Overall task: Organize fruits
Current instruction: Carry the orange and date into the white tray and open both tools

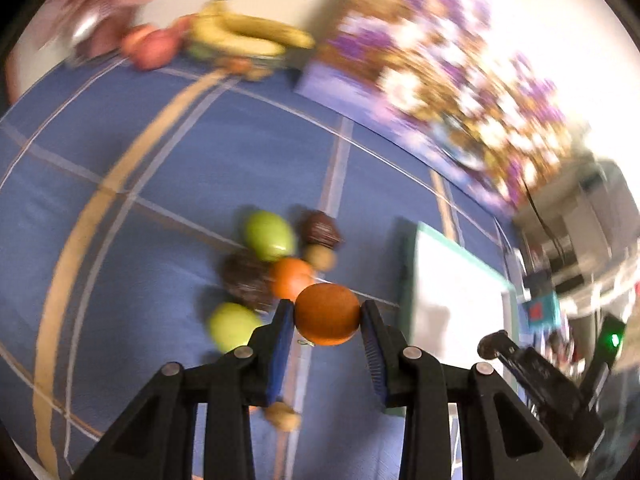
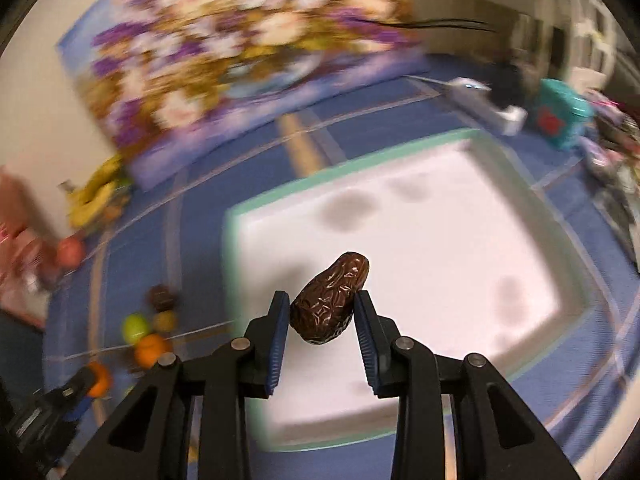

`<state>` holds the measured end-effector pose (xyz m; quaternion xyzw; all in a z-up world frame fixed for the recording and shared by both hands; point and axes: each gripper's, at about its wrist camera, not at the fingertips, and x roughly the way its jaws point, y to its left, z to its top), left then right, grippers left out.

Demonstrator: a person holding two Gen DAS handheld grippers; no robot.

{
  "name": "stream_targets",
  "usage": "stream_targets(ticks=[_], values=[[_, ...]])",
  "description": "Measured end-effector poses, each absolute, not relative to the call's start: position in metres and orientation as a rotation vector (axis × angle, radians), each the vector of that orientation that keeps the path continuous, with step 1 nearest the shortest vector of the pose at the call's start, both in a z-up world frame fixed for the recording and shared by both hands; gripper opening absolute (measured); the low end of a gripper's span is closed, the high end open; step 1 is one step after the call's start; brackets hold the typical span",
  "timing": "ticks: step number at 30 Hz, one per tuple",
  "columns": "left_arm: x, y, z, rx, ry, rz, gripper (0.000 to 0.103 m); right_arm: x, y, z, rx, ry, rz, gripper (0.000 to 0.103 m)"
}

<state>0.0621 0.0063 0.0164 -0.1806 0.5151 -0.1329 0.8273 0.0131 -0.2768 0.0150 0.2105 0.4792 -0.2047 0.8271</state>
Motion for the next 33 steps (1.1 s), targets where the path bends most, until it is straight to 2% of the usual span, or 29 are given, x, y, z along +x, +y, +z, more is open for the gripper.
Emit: stream_targets(ticks=[9, 16, 25, 33], values=[[0.046, -0.088, 0.014, -0.145, 1.094, -0.451, 0.036, -0.024, -0.352, 0.01, 0.528, 1.009, -0.586, 0.034], [0.037, -0.138, 0.0, -0.045, 1.106, -0.532, 0.036, -0.025, -0.37, -0.003, 0.552, 1.017, -0.618, 0.034], [0.033, -0.166, -0.038, 0.072, 1.218, -0.535, 0.036, -0.025, -0.376, -0.016, 0.548, 1.061, -0.637, 0.035], [0.033, -0.164, -0.036, 0.057, 1.222, -0.529, 0.037, -0.025, -0.374, -0.016, 0.529, 1.067, -0.64, 0.035]])
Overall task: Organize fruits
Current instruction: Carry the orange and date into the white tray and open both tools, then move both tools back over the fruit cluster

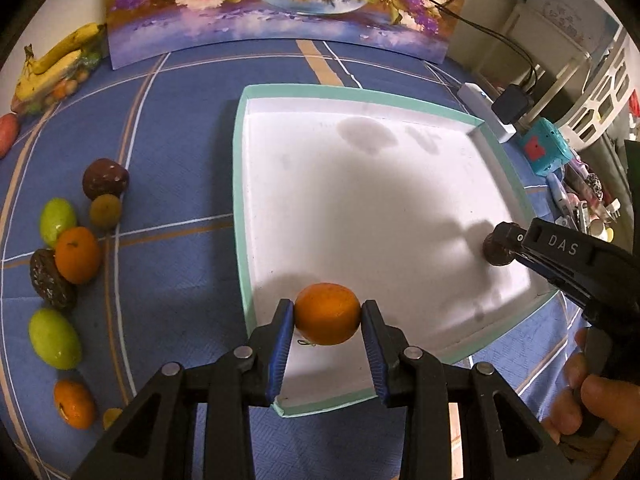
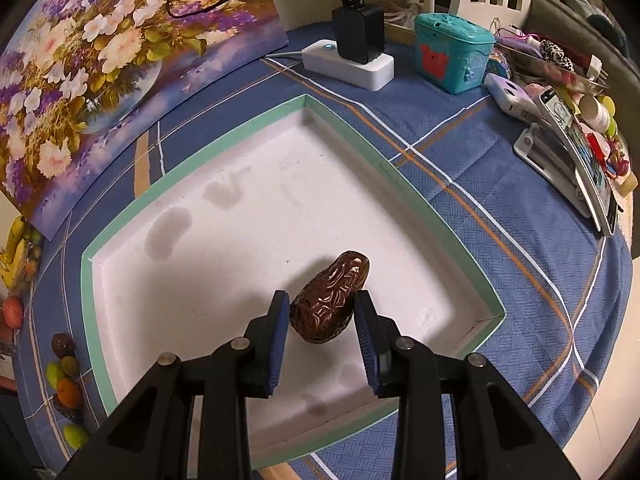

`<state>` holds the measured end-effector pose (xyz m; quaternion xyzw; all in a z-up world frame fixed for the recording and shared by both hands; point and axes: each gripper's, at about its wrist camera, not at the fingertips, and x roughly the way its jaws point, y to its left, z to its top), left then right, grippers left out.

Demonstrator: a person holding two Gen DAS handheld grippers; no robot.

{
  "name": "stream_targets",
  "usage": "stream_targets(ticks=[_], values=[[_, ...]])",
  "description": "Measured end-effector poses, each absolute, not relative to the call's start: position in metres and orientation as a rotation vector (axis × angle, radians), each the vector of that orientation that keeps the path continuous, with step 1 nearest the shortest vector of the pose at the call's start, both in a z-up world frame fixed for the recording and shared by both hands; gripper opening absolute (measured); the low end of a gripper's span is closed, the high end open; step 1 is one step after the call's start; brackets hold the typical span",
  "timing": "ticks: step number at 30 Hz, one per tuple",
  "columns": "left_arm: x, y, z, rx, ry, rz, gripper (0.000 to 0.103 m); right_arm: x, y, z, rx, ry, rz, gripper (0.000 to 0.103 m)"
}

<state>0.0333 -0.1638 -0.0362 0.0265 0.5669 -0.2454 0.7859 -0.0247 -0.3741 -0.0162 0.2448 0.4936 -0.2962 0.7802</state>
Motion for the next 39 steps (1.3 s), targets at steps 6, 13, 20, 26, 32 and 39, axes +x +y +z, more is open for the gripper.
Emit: stream_targets(ticks=[6, 13, 20, 26, 32, 39], values=[[0.034, -0.158, -0.028, 0.028, 1.212, -0.539, 0.037, -0.025, -0.376, -0.016, 0.522, 1.067, -0.646, 0.035], [0.034, -0.148, -0.004, -0.013, 1.147, -0.542, 0.042, -0.026, -0.375, -0.014, 0.515, 1.049, -0.648, 0.049], [0.047, -0.126, 0.004, -0.034, 1.1, -0.403, 0.08, -0.027, -0.373, -0.013, 0.504, 1.032, -0.64, 0.078], [0.063, -0.089, -0.007, -0.042, 1.094, -0.182, 0.101, -0.027, -0.37, -0.016, 0.493, 1.018, -0.624, 0.09], [0.072, -0.053, -0.012, -0.112, 1.077, -0.05, 0.103, -0.024, -0.357, -0.011, 0.465, 0.958, -0.558, 0.098], [0.072, -0.033, -0.009, -0.166, 1.042, -0.038, 0.103, -0.019, -0.327, 0.004, 0.38, 0.89, -0.472, 0.098]])
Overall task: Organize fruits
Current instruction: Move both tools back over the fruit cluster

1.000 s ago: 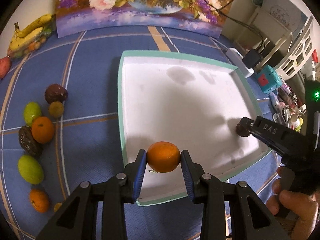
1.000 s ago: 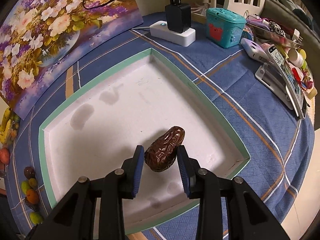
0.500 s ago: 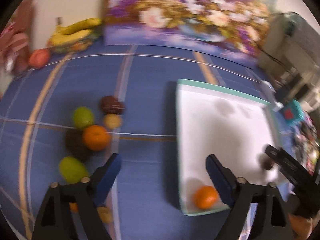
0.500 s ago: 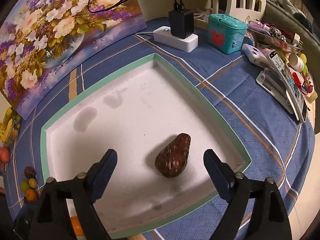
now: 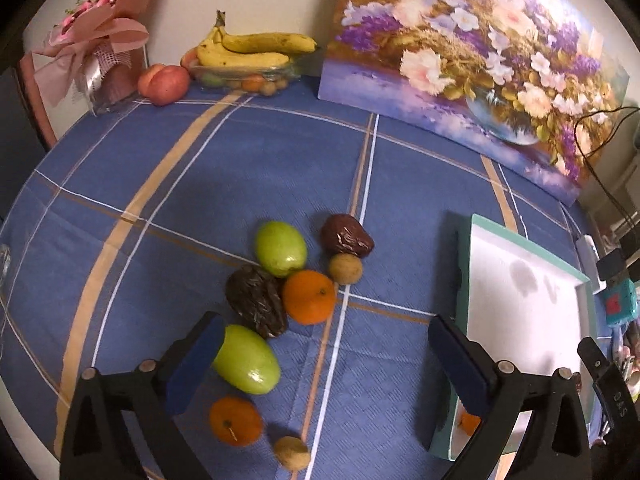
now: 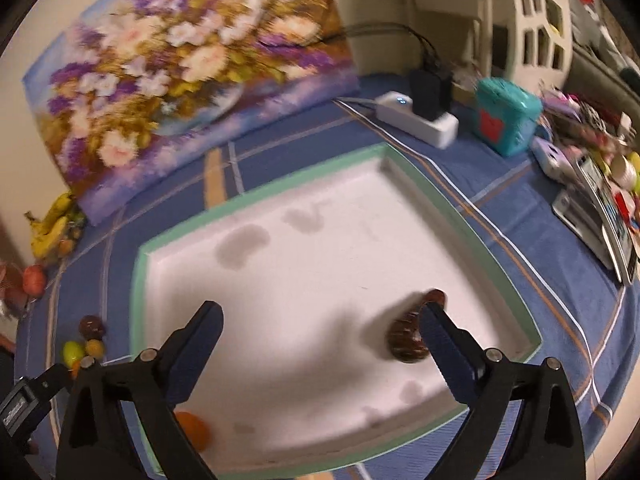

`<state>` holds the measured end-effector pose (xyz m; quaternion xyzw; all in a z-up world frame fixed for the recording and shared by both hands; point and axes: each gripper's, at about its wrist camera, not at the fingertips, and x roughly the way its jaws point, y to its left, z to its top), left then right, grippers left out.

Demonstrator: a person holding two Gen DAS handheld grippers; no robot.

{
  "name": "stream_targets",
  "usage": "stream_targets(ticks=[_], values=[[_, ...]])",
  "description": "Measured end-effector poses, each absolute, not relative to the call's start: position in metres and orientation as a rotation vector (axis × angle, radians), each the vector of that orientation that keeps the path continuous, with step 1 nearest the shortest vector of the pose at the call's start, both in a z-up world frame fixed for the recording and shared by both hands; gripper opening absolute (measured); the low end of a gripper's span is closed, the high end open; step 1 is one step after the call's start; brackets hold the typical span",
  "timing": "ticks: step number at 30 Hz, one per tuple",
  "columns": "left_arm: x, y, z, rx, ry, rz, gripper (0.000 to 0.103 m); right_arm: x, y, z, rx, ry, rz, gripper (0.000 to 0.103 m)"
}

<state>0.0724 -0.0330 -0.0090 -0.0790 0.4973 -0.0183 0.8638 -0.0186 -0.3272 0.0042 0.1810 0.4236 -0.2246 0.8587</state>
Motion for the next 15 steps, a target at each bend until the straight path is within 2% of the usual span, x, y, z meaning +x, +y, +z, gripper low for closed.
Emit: stream_targets(ticks=[6, 15], values=[[0.07, -0.025, -0.006, -0.244, 1.083, -0.094, 0.103, -0.015, -0.315, 0.013, 0.353, 0.889, -0.45, 0.098], [0.062, 0.007, 0.015, -0.236, 0.988, -0.002, 0.102, -0.014, -0.288, 0.03, 0.331, 0.825, -0.374, 0.098]])
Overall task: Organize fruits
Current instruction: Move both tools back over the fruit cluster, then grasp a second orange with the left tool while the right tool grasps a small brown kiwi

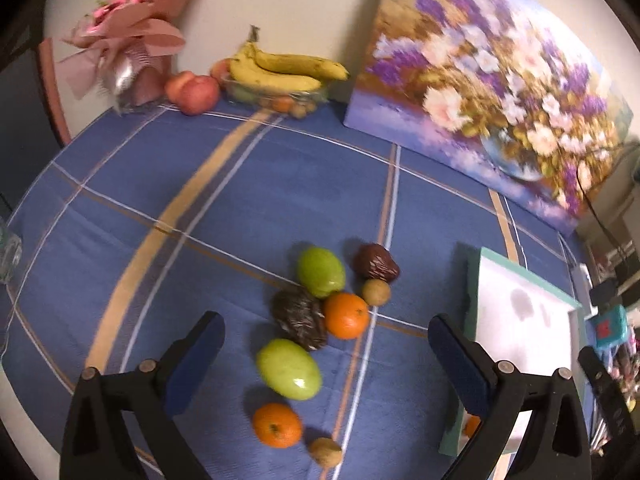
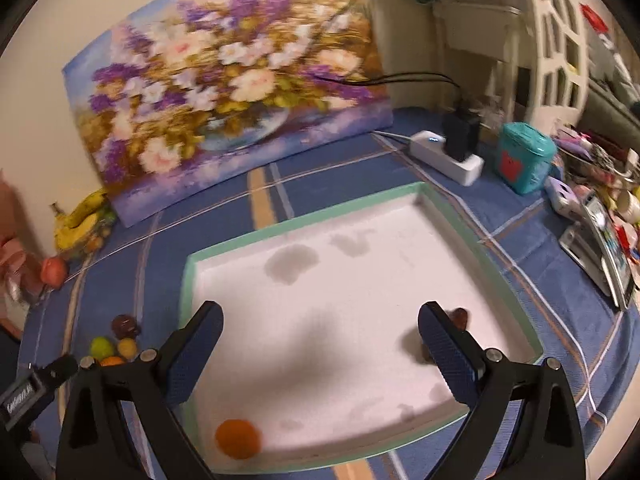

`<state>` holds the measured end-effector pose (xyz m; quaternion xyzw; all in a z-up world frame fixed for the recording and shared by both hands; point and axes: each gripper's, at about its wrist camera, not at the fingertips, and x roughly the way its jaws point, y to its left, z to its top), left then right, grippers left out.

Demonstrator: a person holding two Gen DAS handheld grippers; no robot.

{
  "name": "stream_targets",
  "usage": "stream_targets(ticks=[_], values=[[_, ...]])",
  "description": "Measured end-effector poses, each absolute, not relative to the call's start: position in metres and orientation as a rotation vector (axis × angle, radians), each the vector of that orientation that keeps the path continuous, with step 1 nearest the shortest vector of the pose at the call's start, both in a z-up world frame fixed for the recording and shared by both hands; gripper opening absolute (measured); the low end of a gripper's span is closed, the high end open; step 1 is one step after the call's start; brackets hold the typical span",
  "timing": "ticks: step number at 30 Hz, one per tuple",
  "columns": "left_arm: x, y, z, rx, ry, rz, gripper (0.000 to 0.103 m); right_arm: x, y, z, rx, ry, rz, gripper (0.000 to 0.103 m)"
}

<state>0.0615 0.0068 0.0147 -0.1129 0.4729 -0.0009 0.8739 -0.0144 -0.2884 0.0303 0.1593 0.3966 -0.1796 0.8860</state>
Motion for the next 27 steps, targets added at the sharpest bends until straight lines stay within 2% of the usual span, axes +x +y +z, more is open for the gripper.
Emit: stream_targets(ticks=[7, 9, 13, 14, 17, 19, 21, 24, 27], values=[[0.049, 0.048, 0.018, -0.279, 1.006, 0.054, 0.1, -0.005, -0.234, 0.031, 0.307, 0.896, -0.193, 0.098], [0.046, 0.059, 0.016, -0.291, 1.018, 0.071, 0.092, -0.005, -0.218, 0.031, 0.309, 0.915, -0.137, 0.098], [0.039, 0.075, 0.008, -0.315, 1.066, 0.078, 0.084, -0.005, -0.191, 0.026, 0.301, 0.957, -0.056, 0.097], [0.038, 0.077, 0.007, -0.325, 1.077, 0.07, 0.083, -0.005, -0.185, 0.025, 0.296, 0.964, -0.042, 0.095], [0.035, 0.085, -0.003, -0.383, 1.125, 0.063, 0.083, -0.005, -0.164, 0.02, 0.259, 1.002, 0.009, 0.078], [0.035, 0.09, -0.01, -0.406, 1.154, 0.092, 0.083, -0.005, -0.155, 0.013, 0.234, 1.039, 0.043, 0.076], [0.034, 0.095, -0.013, -0.418, 1.165, 0.127, 0.083, -0.005, -0.141, 0.004, 0.207, 1.095, 0.096, 0.067], [0.031, 0.104, -0.017, -0.454, 1.178, 0.163, 0.083, -0.002, -0.127, -0.009, 0.193, 1.166, 0.156, 0.066], [0.032, 0.111, -0.022, -0.474, 1.191, 0.191, 0.083, -0.002, -0.119, -0.021, 0.204, 1.217, 0.2, 0.06]])
